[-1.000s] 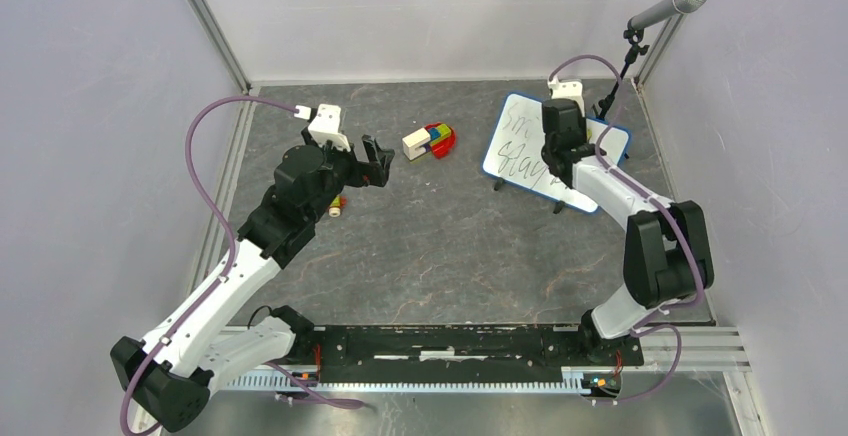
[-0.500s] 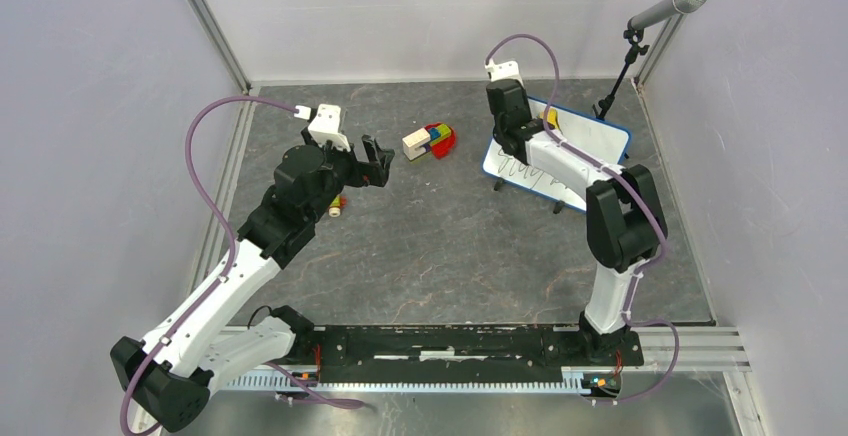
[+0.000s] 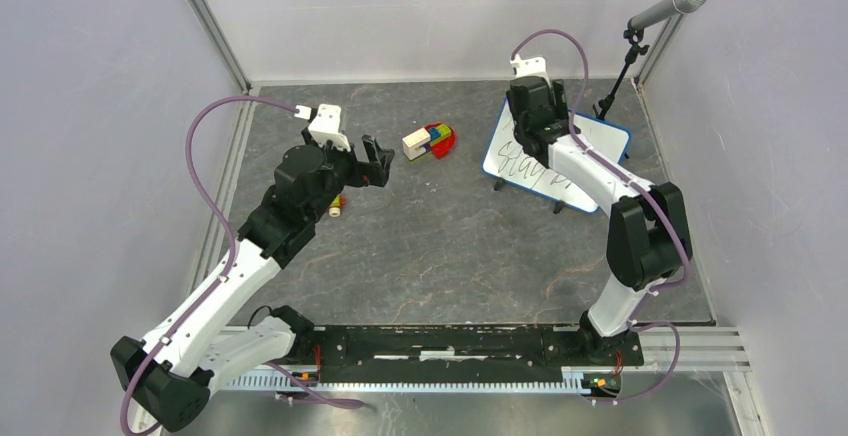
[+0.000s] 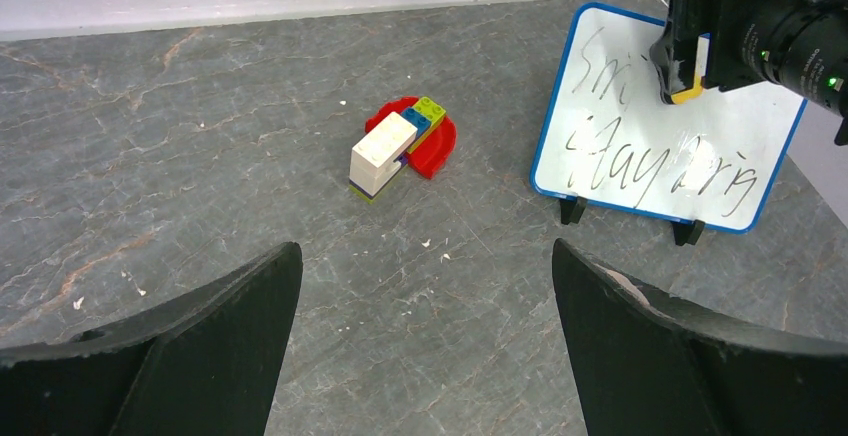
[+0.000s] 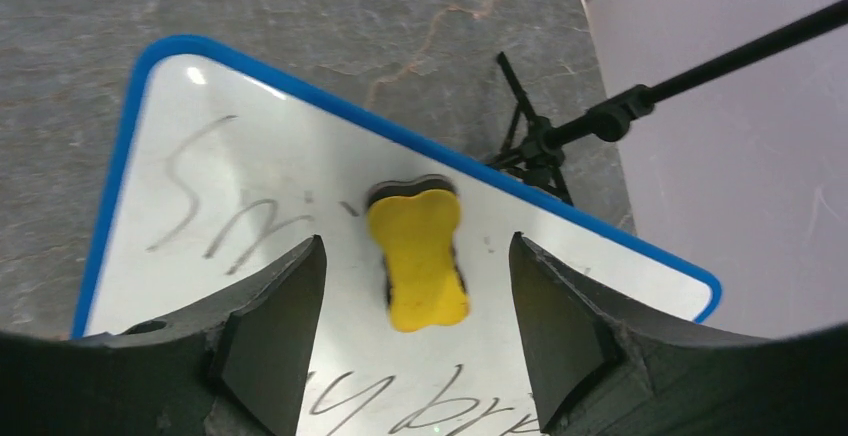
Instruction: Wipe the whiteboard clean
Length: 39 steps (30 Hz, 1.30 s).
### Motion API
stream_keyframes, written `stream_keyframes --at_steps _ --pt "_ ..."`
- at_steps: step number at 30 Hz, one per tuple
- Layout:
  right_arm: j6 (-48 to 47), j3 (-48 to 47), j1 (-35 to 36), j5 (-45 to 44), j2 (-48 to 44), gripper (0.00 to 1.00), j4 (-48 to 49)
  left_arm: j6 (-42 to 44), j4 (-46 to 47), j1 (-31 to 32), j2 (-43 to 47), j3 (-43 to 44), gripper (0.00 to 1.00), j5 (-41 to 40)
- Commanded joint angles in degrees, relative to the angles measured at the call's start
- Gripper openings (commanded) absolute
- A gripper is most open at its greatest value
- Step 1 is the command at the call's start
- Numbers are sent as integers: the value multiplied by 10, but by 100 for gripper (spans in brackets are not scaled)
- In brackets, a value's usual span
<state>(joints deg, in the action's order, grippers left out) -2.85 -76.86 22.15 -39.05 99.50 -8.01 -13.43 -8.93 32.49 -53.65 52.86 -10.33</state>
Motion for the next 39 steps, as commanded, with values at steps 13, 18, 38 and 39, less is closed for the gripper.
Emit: stream_keyframes --at_steps 13,18,38,39 --pt "8 18 -34 15 7 66 4 15 11 0 0 15 100 0" --pt "7 21 -37 31 9 66 8 14 11 0 -2 15 100 0" --pt "15 -7 -13 94 51 31 5 15 11 0 -3 15 100 -1" --pt "15 -10 -4 93 56 31 5 15 10 0 -4 16 100 -1"
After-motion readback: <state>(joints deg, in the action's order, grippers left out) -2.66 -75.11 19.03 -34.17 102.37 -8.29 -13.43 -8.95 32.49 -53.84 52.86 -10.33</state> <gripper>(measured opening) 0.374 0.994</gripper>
